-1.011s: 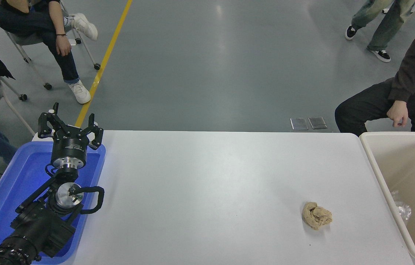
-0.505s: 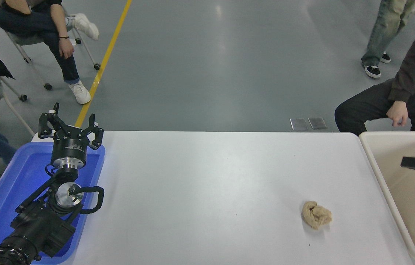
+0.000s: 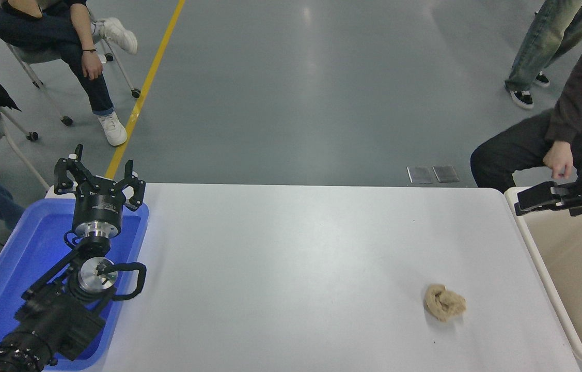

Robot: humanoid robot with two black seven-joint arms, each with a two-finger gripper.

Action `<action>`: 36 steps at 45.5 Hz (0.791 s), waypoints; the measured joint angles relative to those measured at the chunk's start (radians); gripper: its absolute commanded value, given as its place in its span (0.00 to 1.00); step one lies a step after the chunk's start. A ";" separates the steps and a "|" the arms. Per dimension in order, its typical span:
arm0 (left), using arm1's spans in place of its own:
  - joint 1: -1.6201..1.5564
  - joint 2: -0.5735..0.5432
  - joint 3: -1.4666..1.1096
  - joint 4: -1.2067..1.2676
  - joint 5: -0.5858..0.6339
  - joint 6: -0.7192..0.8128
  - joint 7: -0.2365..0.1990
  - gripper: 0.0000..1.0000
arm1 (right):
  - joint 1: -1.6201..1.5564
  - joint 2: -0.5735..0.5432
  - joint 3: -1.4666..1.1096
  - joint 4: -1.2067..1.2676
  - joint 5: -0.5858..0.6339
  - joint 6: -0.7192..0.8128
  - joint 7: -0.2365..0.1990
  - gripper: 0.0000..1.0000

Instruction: Pick up foil plate and place in dustbin

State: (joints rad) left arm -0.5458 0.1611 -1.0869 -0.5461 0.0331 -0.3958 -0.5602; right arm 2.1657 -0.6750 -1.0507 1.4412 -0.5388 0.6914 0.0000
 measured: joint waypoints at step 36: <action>0.001 0.000 -0.001 0.000 -0.001 0.000 -0.001 0.99 | 0.491 0.581 -0.149 0.157 0.596 0.092 -0.004 1.00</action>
State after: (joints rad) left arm -0.5445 0.1610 -1.0876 -0.5461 0.0322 -0.3958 -0.5615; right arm 2.6572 -0.0944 -1.1998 1.5986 0.0567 0.7833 -0.0044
